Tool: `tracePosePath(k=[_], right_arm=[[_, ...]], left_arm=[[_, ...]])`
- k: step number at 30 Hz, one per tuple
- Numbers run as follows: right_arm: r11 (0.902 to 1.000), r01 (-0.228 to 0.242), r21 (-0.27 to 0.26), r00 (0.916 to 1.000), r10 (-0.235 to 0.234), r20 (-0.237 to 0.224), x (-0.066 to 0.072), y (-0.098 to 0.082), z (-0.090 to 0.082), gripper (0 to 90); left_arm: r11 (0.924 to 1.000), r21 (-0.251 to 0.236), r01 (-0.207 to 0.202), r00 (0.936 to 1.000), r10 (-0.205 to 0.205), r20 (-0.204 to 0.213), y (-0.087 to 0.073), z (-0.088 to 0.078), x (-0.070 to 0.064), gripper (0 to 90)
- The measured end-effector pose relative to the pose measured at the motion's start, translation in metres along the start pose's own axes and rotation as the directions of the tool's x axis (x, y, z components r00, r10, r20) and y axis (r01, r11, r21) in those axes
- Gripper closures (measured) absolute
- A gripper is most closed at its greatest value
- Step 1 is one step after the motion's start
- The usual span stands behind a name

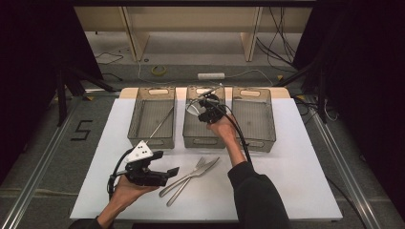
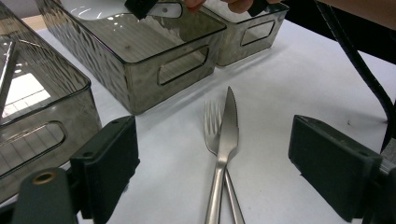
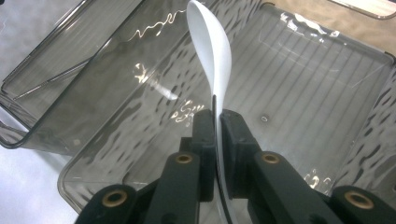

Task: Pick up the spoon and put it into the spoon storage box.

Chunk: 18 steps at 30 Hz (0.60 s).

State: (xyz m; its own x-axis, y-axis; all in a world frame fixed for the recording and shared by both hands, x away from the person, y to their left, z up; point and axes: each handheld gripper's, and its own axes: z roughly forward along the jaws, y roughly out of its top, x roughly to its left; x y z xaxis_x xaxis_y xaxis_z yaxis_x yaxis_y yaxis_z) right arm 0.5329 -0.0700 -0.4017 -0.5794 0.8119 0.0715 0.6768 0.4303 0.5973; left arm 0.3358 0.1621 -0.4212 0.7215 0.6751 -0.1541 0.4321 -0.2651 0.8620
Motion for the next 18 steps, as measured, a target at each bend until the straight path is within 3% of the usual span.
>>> tracePosePath(k=[4, 12, 18], right_arm=[[0.9997, -0.017, -0.017, 0.9999, 0.017, 0.003, -0.003, 0.001, -0.002, 73.6], [0.9996, -0.019, -0.021, 0.9994, 0.019, -0.028, -0.008, 0.001, -0.012, 62.7], [0.9994, 0.018, -0.030, 0.9969, -0.020, -0.076, -0.007, -0.005, -0.029, 50.0]], left_arm=[[1.0000, -0.001, 0.000, 1.0000, 0.000, 0.000, 0.000, 0.000, -0.001, 15.4], [1.0000, 0.000, 0.004, 1.0000, -0.004, 0.000, 0.000, 0.000, 0.000, 15.4], [0.9999, 0.009, 0.008, 1.0000, -0.008, -0.003, 0.000, 0.000, 0.001, 15.4]])
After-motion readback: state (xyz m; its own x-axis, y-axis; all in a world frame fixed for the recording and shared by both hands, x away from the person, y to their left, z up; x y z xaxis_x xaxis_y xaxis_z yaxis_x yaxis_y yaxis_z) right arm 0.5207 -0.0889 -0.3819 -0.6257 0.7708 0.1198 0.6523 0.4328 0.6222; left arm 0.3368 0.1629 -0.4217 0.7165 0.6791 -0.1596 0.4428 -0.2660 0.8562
